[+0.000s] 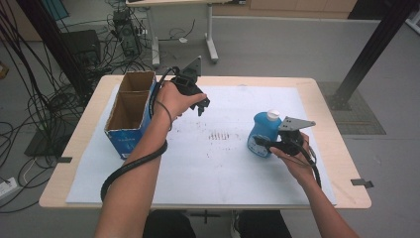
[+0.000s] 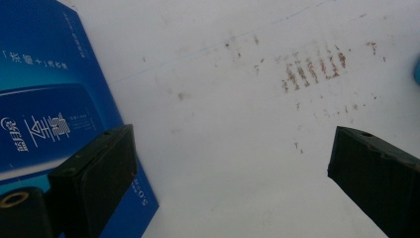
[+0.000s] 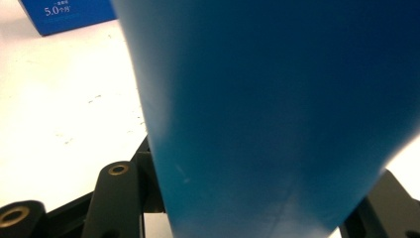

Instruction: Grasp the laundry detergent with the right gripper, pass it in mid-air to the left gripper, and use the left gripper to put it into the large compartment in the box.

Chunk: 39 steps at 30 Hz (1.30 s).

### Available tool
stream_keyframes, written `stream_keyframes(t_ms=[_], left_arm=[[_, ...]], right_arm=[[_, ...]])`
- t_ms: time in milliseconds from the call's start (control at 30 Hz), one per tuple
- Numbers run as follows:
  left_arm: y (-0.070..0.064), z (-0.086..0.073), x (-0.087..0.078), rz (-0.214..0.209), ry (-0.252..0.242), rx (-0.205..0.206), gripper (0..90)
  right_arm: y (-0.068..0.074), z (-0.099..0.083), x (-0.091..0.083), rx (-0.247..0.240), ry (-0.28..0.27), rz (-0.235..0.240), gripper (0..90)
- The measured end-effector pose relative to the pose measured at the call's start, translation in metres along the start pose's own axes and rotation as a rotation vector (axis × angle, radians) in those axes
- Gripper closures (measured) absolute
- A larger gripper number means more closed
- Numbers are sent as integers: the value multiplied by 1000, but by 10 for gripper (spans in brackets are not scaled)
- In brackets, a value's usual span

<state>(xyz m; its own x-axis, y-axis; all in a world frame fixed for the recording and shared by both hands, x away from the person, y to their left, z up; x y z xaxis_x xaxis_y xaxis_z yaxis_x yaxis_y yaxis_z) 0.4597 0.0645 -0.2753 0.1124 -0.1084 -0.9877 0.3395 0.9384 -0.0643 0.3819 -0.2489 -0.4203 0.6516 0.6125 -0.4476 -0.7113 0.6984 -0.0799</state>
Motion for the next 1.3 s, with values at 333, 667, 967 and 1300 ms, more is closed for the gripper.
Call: stream_keyframes(t_ms=[333, 667, 967, 1300], left_arm=[[0, 0, -1, -1, -1, 2, 55], [0, 0, -4, 2, -9, 4, 55], [1, -1, -4, 5, -7, 5, 55], [0, 0, -5, 2, -10, 7, 55]], right_arm=[[-1, 0, 0, 6, 0, 6, 428], [-1, 0, 0, 8, 3, 4, 433], [-1, 0, 0, 12, 4, 4, 435], [-1, 0, 0, 14, 3, 4, 437]])
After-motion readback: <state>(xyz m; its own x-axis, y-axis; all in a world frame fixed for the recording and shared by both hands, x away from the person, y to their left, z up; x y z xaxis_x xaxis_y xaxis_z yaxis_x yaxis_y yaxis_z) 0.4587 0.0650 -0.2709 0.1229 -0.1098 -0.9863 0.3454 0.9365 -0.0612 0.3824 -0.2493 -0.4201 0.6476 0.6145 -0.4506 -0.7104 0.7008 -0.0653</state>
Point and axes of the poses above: each handheld gripper's, and its own axes: x roughly forward along the jaws, z roughly out of its top, y roughly to its left, the point moved 1 cm from there along x, roughly forward along the jaws, and after that the axes turned 7 degrees about -z, right-handed, at the moved point
